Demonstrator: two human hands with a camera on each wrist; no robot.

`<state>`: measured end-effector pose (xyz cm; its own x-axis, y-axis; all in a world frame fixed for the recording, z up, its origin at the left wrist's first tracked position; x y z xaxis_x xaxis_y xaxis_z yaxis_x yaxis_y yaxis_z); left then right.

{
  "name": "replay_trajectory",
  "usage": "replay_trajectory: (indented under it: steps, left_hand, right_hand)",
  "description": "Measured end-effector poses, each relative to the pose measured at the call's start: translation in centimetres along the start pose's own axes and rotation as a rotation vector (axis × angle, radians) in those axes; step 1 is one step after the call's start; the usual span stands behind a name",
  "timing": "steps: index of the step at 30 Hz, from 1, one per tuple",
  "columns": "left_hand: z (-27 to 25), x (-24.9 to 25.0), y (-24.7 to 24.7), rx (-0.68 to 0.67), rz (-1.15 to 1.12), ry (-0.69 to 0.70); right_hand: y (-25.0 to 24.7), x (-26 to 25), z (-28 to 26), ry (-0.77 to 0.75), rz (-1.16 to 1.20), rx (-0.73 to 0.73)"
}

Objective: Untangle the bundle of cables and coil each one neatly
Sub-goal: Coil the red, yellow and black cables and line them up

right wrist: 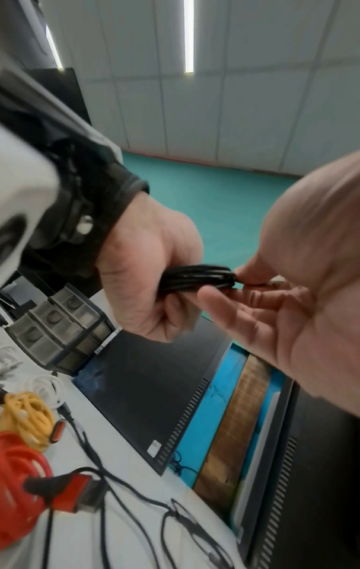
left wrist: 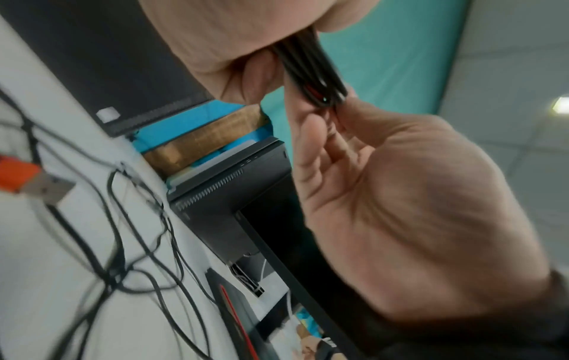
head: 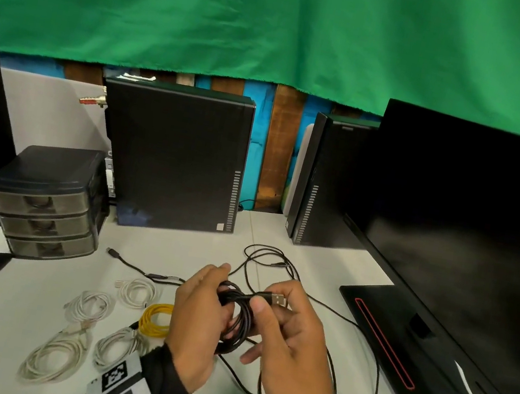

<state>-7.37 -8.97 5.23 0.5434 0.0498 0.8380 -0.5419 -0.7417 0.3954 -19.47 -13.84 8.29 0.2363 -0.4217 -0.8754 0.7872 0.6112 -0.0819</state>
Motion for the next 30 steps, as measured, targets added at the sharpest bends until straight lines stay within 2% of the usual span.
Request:
replay_trajectory:
  steps: [3,9,12,16,19,22,25,27,30]
  left_hand:
    - [-0.2,1.5,0.4,-0.027,0.117,0.145]
    - [0.1,0.7,-0.9,0.118,0.056,0.128]
    - [-0.4,-0.9,-0.8,0.121,0.044,0.089]
    - [-2.2,-2.7,0.8,-0.03,0.074,0.014]
    - [-2.9,-2.7,2.1,-0.186,0.11,-0.027]
    - [-3.0,-1.6,3.1,-0.396,0.075,-0.109]
    - [-3.2,-1.2,3.7,-0.598,0.11,-0.213]
    - [-3.2,-1.3,3.5,-0.638,0.174,-0.208]
    - [-3.5,-1.5,3.7,-0.652,0.167,-0.157]
  right_hand:
    - [-0.9,-0.3,0.2,-0.032,-0.068,0.036]
    - [0.5,1.2,-0.1,0.219,0.173,0.034]
    - [0.7,1.5,-0.6,0.176,0.082,0.09]
    - [-0.6,0.6,-0.8,0.068,0.044,0.234]
    - [-1.1,-0.6,-0.4,0.029,0.084,0.254]
    - [-2.0,-1.4,0.6,-0.031,0.054,0.198]
    - [-2.2,-1.5,1.2,-0.057,-0.016,0.045]
    - [-2.1,-1.7,1.1,-0.073,-0.064,-0.006]
    - [-2.0,-1.6,1.1,-0.051,-0.036,0.041]
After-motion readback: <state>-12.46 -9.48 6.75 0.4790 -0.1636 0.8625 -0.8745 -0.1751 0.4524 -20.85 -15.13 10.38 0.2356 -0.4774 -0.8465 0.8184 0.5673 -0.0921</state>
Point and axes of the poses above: each hand's wrist, its own z-axis towards the middle knuckle, its own y-axis out of the palm, x = y × z, the point moved 8 cm from there along z, towards the middle knuckle, and after that the axes turned 12 degrees about -y, right-handed, at the moved point
